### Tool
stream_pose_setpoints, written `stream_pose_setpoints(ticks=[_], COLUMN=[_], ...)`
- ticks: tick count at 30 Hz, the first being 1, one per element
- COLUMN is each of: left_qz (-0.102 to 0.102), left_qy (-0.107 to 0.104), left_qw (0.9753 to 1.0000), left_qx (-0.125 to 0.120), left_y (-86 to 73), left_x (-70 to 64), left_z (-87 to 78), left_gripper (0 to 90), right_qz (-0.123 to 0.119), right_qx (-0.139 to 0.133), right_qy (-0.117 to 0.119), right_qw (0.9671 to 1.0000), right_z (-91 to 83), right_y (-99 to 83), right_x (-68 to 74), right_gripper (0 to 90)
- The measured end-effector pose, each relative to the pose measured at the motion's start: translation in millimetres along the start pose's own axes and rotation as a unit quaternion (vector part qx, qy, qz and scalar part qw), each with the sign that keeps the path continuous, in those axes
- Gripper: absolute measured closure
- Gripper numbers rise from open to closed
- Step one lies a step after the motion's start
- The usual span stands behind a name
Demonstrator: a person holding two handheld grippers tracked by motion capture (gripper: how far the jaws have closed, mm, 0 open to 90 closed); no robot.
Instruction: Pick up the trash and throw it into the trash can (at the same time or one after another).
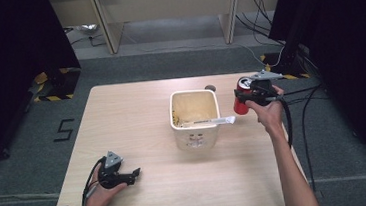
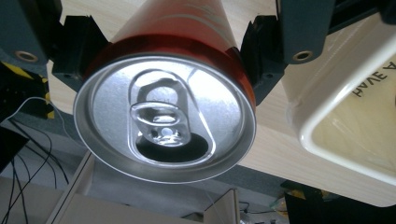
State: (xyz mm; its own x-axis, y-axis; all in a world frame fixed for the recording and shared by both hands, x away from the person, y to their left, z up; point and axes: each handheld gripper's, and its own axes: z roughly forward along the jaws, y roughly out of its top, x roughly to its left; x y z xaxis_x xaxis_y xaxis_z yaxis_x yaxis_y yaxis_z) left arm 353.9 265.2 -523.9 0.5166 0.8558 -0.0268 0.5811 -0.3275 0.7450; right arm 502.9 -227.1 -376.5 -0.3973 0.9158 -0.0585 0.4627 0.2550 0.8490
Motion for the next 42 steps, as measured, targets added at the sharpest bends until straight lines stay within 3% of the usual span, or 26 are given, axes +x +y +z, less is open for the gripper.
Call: stream_pose_setpoints(ticks=[4,5,11,37,42], left_qz=[0.000,0.000,0.000,0.001,0.000], left_qy=[0.000,-0.001,0.000,0.000,0.000], left_qw=[1.0000,1.0000,1.0000,1.0000,1.0000], left_qx=[0.000,0.001,0.001,0.002,0.002], left_y=[0.0,0.1,0.0,0.2,0.2], left_x=[0.0,0.1,0.1,0.2,0.1], left_z=[-0.1,-0.2,-0.1,-0.3,-0.3], left_gripper=[13.5,13.5,13.5,13.5,13.5], right_qz=[-0.008,-0.019,-0.014,-0.030,-0.035], right_qx=[-0.007,-0.014,-0.018,-0.034,-0.042], right_qy=[0.006,0.003,0.011,0.031,0.045], right_qw=[0.9999,0.9997,0.9997,0.9985,0.9975], right_z=[-10.9,-17.5,-28.1,-54.1,-60.8], right_y=[7.9,12.8,19.4,50.3,59.2], right_x=[5.4,8.6,10.0,26.2,32.9], right_gripper=[34.1,34.1,34.1,34.1,34.1])
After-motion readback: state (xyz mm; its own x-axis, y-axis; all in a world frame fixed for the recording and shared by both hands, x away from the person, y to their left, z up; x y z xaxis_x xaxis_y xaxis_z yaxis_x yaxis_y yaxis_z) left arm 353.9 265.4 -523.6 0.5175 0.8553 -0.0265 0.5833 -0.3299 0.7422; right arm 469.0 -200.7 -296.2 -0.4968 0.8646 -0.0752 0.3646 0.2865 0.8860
